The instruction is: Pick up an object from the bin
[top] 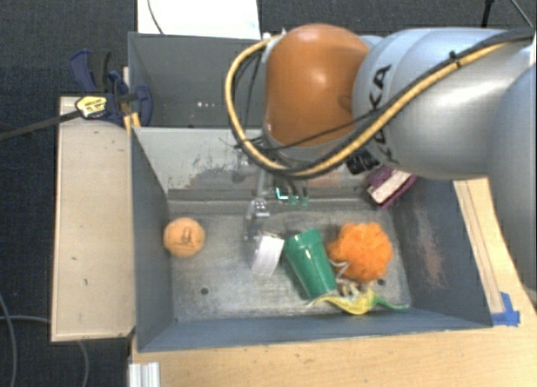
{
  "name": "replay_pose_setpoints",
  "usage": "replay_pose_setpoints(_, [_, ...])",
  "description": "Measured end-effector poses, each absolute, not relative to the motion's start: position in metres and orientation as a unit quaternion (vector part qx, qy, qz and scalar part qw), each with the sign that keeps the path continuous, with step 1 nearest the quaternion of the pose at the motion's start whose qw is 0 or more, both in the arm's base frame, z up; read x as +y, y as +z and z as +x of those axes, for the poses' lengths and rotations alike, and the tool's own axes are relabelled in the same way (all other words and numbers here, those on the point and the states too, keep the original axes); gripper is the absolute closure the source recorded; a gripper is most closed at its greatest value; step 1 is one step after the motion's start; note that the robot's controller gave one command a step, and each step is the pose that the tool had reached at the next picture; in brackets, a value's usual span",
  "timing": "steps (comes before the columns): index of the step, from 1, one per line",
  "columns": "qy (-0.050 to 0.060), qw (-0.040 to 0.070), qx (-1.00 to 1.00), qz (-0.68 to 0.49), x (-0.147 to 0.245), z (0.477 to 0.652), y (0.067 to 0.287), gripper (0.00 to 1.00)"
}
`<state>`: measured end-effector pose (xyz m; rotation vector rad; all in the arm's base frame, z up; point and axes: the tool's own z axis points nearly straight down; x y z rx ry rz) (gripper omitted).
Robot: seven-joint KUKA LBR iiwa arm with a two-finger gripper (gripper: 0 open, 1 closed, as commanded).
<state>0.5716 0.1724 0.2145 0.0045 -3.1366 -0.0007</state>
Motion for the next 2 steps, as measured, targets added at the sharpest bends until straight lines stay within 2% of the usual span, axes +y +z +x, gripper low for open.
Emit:
replay_pose_setpoints(1, [-0.001, -0.001, -1.000, -0.001, 0.171, 0.573, 0.219, 0.00])
replay_pose_setpoints(2, [-0.001, -0.004, -0.999, 0.034, 0.172, 0.556, 0.179, 0.00])
